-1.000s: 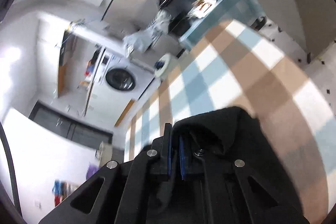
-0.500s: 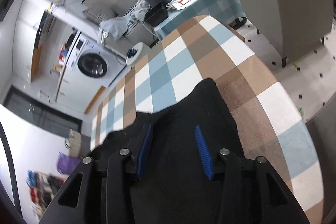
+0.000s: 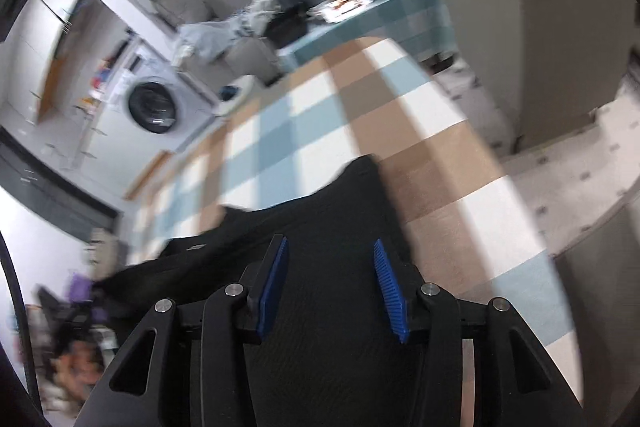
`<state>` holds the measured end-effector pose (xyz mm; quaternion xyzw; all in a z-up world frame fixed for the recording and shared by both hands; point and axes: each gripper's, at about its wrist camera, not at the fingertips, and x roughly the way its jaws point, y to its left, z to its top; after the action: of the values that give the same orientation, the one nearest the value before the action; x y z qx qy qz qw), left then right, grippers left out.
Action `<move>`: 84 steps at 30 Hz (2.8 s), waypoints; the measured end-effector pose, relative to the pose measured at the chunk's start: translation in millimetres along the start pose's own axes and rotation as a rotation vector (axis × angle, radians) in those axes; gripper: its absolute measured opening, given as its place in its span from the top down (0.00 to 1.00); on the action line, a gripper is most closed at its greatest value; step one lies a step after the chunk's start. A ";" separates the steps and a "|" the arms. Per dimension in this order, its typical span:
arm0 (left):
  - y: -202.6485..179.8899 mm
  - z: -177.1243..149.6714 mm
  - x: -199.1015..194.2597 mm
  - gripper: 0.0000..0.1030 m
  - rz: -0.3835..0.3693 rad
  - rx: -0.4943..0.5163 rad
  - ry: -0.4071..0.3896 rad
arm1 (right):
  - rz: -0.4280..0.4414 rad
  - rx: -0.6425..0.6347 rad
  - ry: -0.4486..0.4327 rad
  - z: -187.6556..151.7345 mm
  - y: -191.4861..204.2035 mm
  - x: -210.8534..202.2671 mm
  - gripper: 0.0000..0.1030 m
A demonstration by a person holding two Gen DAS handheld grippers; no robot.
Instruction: Fold small clothes
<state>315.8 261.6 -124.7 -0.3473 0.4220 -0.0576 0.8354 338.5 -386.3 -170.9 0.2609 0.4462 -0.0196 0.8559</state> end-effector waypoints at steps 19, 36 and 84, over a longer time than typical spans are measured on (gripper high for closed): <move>-6.1 -49.4 -2.0 0.30 0.206 0.251 0.032 | -0.038 -0.054 0.054 6.7 -9.1 37.1 0.42; 18.9 -60.2 0.3 0.92 0.269 0.207 0.003 | -0.023 -0.111 -0.063 10.2 -13.6 20.7 0.94; -71.6 -289.0 -97.0 0.19 0.189 0.488 0.075 | 0.034 -0.528 0.031 -220.4 75.9 -46.8 0.28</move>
<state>52.6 91.9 -131.5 -0.0923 0.4568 -0.0923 0.8799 164.5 -227.9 -204.8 0.0363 0.4447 0.1158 0.8874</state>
